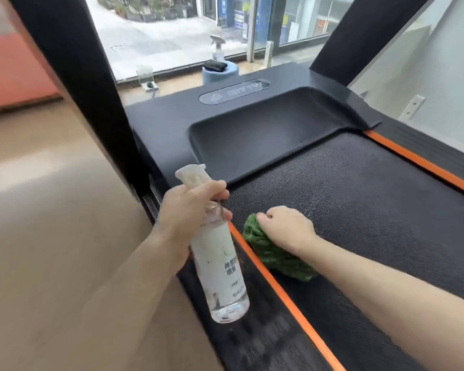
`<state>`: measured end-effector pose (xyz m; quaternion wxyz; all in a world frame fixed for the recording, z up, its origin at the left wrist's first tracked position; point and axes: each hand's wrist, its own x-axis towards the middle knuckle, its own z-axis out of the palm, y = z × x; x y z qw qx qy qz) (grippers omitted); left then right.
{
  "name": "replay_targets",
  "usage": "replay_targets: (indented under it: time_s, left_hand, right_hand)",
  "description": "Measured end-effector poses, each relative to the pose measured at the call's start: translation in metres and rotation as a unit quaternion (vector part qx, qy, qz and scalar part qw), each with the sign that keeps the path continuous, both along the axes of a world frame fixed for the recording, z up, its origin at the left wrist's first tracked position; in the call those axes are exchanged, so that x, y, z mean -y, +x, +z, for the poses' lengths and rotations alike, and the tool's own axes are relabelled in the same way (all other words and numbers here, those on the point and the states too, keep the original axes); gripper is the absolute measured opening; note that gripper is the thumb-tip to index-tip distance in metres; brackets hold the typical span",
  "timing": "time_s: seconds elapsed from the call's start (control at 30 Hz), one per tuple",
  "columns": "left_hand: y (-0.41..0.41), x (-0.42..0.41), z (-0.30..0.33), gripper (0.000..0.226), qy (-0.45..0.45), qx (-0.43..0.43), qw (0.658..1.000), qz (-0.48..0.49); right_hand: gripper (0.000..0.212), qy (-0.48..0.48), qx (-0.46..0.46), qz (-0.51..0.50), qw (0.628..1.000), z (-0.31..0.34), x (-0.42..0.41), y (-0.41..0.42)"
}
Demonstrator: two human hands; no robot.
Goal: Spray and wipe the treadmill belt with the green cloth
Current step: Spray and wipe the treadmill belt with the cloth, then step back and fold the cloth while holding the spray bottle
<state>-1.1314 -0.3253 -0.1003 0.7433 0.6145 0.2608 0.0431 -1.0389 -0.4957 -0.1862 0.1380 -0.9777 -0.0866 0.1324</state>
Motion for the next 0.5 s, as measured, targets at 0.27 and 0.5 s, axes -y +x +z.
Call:
replay_targets:
  time_s: [0.27,0.5]
  left_hand:
    - [-0.082,-0.062,-0.002,0.034,-0.099,-0.017,0.995,0.016]
    - [-0.124,-0.102,0.007,0.018,-0.083,-0.049,0.995,0.018]
  right_hand:
    - [0.070,0.380,-0.240,-0.082,0.890,0.062,-0.105,-0.041]
    - [0.038,0.461,-0.429,0.000,0.777,0.086,-0.155,-0.093]
